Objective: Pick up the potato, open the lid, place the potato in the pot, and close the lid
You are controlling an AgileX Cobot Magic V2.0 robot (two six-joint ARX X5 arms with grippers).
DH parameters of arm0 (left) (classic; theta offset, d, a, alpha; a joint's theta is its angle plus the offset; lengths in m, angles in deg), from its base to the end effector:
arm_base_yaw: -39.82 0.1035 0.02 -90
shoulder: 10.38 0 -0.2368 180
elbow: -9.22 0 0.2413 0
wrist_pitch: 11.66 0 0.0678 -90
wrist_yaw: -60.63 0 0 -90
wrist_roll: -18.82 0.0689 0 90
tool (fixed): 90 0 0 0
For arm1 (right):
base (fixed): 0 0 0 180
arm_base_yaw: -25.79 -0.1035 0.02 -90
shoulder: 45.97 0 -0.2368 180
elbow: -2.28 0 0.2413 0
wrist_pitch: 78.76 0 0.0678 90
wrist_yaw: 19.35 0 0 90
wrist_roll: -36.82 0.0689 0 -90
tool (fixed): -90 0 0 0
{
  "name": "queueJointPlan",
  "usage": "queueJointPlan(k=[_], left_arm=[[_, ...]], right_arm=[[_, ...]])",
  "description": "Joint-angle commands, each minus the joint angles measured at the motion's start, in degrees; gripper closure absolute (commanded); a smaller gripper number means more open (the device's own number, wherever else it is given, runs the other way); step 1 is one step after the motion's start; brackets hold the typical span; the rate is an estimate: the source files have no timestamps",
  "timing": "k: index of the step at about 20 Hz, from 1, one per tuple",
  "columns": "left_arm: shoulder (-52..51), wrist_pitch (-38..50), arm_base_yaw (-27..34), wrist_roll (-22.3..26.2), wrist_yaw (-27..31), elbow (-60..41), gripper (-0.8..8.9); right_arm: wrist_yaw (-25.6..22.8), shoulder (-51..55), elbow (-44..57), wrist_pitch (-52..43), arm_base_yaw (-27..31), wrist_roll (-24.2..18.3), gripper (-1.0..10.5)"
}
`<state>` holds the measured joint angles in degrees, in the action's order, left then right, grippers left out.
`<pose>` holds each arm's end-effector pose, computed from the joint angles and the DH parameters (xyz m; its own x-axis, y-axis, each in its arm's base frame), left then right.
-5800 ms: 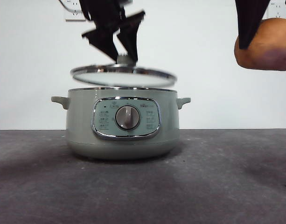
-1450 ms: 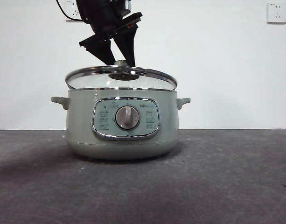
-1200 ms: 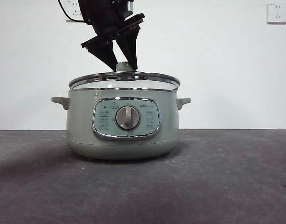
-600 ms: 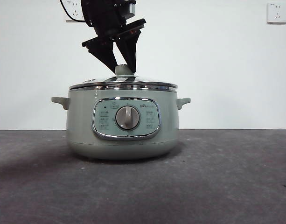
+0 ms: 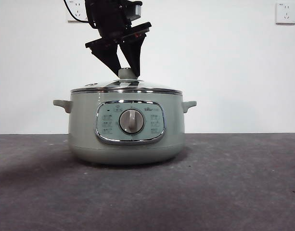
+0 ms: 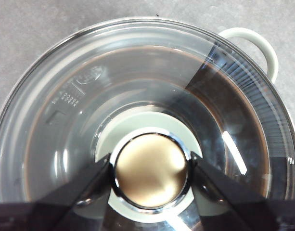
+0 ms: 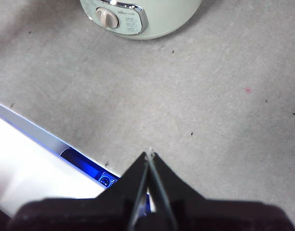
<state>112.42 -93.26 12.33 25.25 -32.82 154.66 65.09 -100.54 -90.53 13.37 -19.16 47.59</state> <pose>0.3897 -0.2074 0.2784 0.4288 -0.2910 -0.8553 0.5703 0.8214 0.0065 0.1127 0.1031 0.3356 0.4836 0.3458 -0.8041 -0.5442 0.8383 0.0332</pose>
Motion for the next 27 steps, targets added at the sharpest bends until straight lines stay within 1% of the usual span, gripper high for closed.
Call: queueJointPlan(k=[1,2,3,4,6,11,13,14,15,16,17,18,19,21,22,25,27], left_arm=[[1.92,1.42,0.07,-1.16,0.48,-0.59,5.09],[1.92,1.68,0.04,-2.19,0.48,-0.57,4.13],[1.90,1.70,0.04,-2.86,0.46,-0.57,3.53],[1.81,1.62,0.04,-3.45,0.46,-0.57,3.32],[1.22,1.66,0.02,-3.67,0.48,-0.52,3.32],[-4.46,2.01,0.04,-3.89,0.48,-0.39,3.33],[-7.82,0.85,0.04,-3.87,0.48,-0.39,3.39],[-9.38,-0.17,0.04,-3.89,0.46,-0.39,3.60],[-11.02,-2.10,0.02,-3.87,0.46,-0.39,4.25],[-12.55,-4.52,-0.02,-3.93,0.44,-0.39,5.35],[-13.75,-6.95,-0.15,-4.04,0.46,-0.39,6.66],[-15.06,-8.44,-0.39,-4.02,0.35,-0.44,8.20],[-16.55,-8.46,-0.55,-4.55,-0.83,-0.44,8.19],[-18.80,-8.44,-1.01,-5.07,-5.01,-0.44,8.22],[-19.74,-8.48,-1.55,-6.10,-6.82,-0.44,8.21],[-23.08,-8.61,-4.07,-5.79,-7.45,-1.31,8.21],[-27.28,-8.61,-5.97,-5.84,-7.45,-4.81,8.21]], right_arm=[[-0.04,0.09,0.55,1.49,-0.07,0.59,9.5],[-0.04,0.09,0.55,1.49,-0.07,0.57,9.5],[-0.07,0.09,0.55,1.49,-0.09,0.50,9.5],[-0.55,0.09,0.55,1.49,-0.07,0.17,9.5],[-2.08,0.09,0.57,1.49,-0.07,0.13,9.5],[-2.19,0.09,0.57,1.49,-0.07,0.13,9.5],[-2.82,0.07,0.57,1.46,-0.07,0.15,9.5],[-3.93,0.07,0.57,1.46,-0.07,0.17,9.5],[-5.62,0.04,0.57,1.46,-0.07,0.20,9.5],[-6.75,0.02,0.57,1.46,-0.07,0.24,9.5],[-7.15,0.02,0.57,1.46,-0.07,0.44,9.5],[-7.17,0.02,0.57,1.46,-0.07,0.39,9.5],[-7.32,0.02,0.57,1.46,-0.07,0.39,9.5],[-7.37,0.02,0.57,1.46,-0.07,0.39,9.5],[-7.39,0.00,0.57,1.46,-0.07,0.39,9.5],[-7.41,-0.02,0.57,1.46,-0.07,0.39,9.5],[-7.41,-0.02,0.57,1.46,-0.07,0.39,9.5]])
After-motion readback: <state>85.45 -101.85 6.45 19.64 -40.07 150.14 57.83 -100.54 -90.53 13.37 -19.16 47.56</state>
